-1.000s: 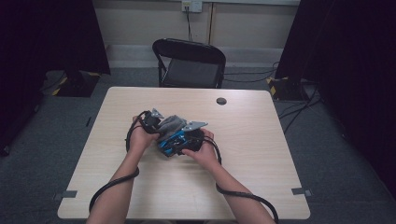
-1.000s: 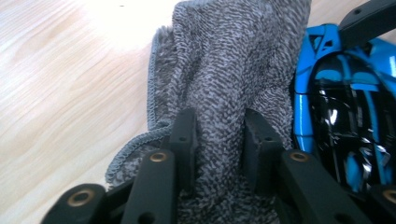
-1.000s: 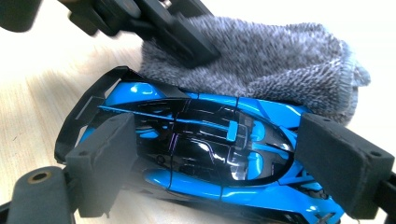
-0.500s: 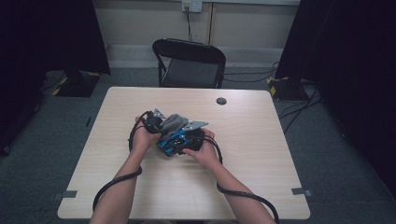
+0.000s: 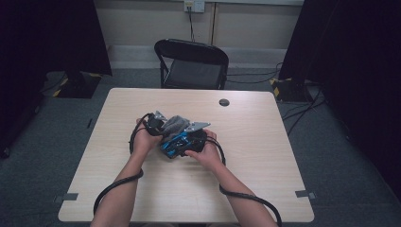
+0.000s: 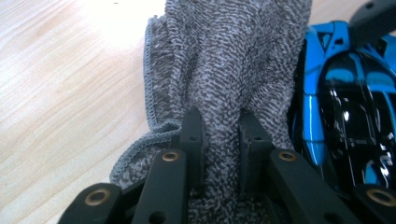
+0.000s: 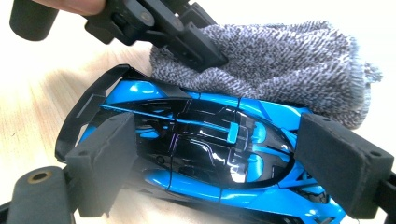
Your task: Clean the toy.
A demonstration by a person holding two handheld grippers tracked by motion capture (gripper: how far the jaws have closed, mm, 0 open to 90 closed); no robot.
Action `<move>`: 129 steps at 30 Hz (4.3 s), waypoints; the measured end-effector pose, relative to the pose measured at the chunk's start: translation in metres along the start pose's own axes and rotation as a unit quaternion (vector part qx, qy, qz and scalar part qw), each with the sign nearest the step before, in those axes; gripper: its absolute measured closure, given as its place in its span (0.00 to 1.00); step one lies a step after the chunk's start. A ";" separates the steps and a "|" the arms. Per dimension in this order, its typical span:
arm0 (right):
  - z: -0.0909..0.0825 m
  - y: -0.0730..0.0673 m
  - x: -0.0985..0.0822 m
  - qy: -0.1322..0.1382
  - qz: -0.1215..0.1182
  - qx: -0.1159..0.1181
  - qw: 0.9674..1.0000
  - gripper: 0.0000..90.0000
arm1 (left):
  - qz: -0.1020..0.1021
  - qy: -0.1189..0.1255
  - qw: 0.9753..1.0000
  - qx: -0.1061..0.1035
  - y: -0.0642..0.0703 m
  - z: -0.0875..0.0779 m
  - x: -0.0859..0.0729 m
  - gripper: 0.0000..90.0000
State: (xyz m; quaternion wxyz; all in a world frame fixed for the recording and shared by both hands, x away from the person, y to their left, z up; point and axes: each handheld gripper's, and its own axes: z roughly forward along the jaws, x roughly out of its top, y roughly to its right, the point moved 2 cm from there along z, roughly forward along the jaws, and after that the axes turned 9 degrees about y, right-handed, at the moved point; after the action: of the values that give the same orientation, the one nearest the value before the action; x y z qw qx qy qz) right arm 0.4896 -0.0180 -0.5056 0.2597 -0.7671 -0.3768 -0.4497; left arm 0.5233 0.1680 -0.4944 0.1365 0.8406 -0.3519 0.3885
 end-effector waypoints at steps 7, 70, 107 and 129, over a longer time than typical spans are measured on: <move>0.001 0.000 0.002 -0.008 -0.001 0.001 1.000 0.14 | -0.001 0.001 1.000 0.001 -0.005 -0.011 -0.010 0.84; 0.000 0.001 0.000 -0.001 -0.002 0.005 1.000 0.14 | -0.001 0.038 0.999 0.020 -0.017 -0.031 0.019 0.86; 0.001 0.002 0.001 -0.002 -0.004 0.012 1.000 0.15 | 0.046 0.003 0.999 -0.015 0.014 0.033 0.031 0.85; 0.001 0.002 0.002 -0.009 -0.005 0.013 1.000 0.15 | 0.023 -0.007 0.999 -0.033 0.006 0.011 0.015 0.86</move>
State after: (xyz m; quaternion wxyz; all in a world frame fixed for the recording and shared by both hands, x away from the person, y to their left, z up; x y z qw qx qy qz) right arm 0.4922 -0.0170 -0.5043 0.2639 -0.7656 -0.3890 -0.4392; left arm 0.5318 0.1514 -0.4906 0.1522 0.8301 -0.3850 0.3735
